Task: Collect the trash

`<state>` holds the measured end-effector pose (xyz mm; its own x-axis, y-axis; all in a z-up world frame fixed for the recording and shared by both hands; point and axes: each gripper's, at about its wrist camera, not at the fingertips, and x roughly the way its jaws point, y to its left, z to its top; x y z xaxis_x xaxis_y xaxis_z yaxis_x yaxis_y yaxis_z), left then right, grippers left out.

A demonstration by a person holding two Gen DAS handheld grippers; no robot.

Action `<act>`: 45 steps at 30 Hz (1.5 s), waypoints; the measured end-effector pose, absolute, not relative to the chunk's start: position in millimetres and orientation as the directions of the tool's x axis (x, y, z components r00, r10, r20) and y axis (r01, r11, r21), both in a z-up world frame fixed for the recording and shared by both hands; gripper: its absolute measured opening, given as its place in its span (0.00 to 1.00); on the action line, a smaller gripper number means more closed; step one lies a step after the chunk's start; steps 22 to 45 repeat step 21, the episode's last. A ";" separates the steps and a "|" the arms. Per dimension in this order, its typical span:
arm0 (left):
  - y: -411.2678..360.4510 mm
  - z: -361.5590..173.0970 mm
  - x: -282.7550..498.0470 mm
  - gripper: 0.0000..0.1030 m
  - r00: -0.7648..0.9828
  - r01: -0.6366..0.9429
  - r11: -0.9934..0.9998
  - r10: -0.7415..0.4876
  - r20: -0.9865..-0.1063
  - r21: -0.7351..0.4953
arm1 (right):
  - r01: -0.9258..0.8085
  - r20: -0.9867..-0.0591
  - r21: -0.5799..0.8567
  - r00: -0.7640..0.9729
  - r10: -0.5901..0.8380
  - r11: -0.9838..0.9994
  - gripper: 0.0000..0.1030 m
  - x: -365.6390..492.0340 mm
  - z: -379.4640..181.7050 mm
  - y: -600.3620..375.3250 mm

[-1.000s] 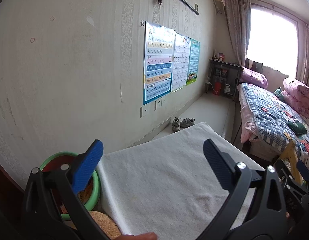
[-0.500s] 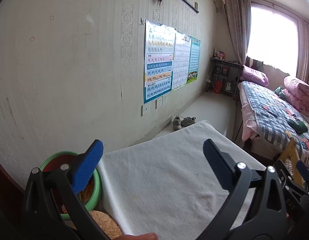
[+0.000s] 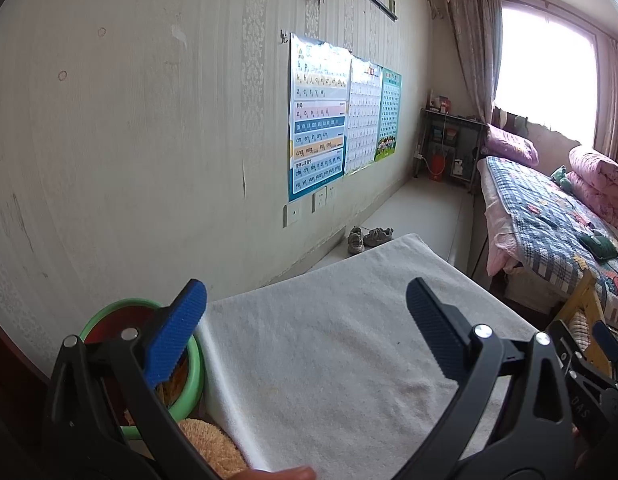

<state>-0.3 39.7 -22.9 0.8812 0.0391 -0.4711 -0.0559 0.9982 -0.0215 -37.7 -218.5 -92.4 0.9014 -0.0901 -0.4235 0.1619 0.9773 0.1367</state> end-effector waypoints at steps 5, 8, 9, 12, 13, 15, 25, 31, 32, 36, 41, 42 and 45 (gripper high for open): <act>41.1 -30.9 3.8 0.95 0.873 -0.060 0.998 0.041 -0.487 -0.023 | 0.165 -0.443 0.137 0.892 -0.089 0.977 0.93 -33.5 -99.3 -218.7; 42.7 -36.0 7.6 0.95 0.866 -0.059 0.998 0.037 -0.498 -0.028 | 0.166 -0.455 0.130 0.886 -0.090 0.977 0.93 -30.6 -104.1 -218.8; 42.6 -38.3 9.1 0.95 0.863 -0.056 0.998 0.032 -0.504 -0.031 | 0.168 -0.462 0.129 0.882 -0.091 0.977 0.93 -29.1 -106.8 -219.4; 42.8 -44.0 13.5 0.95 0.858 -0.040 0.998 0.015 -0.513 -0.039 | 0.172 -0.487 0.130 0.869 -0.088 0.977 0.93 -22.4 -118.5 -224.2; 42.2 -46.4 15.3 0.95 0.856 -0.037 0.999 0.013 -0.517 -0.037 | 0.174 -0.499 0.130 0.862 -0.087 0.976 0.93 -19.0 -123.9 -226.9; 42.6 -50.4 18.9 0.95 0.851 -0.033 0.999 0.012 -0.525 -0.031 | 0.198 -0.535 0.126 0.839 -0.102 0.972 0.93 -6.1 -139.7 -238.2; 43.3 -67.5 24.8 0.95 0.828 -0.054 0.998 0.030 -0.560 -0.026 | 0.331 -0.645 0.148 0.746 -0.163 0.932 0.93 53.9 -193.5 -289.8; 43.3 -67.5 24.8 0.95 0.828 -0.054 0.998 0.030 -0.560 -0.026 | 0.331 -0.645 0.148 0.746 -0.163 0.932 0.93 53.9 -193.5 -289.8; 43.3 -67.5 24.8 0.95 0.828 -0.054 0.998 0.030 -0.560 -0.026 | 0.331 -0.645 0.148 0.746 -0.163 0.932 0.93 53.9 -193.5 -289.8; 43.3 -67.5 24.8 0.95 0.828 -0.054 0.998 0.030 -0.560 -0.026 | 0.331 -0.645 0.148 0.746 -0.163 0.932 0.93 53.9 -193.5 -289.8; 43.3 -67.5 24.8 0.95 0.828 -0.054 0.998 0.030 -0.560 -0.026 | 0.331 -0.645 0.148 0.746 -0.163 0.932 0.93 53.9 -193.5 -289.8; 43.3 -67.5 24.8 0.95 0.828 -0.054 0.998 0.030 -0.560 -0.026 | 0.331 -0.645 0.148 0.746 -0.163 0.932 0.93 53.9 -193.5 -289.8; 43.3 -67.5 24.8 0.95 0.828 -0.054 0.998 0.030 -0.560 -0.026 | 0.331 -0.645 0.148 0.746 -0.163 0.932 0.93 53.9 -193.5 -289.8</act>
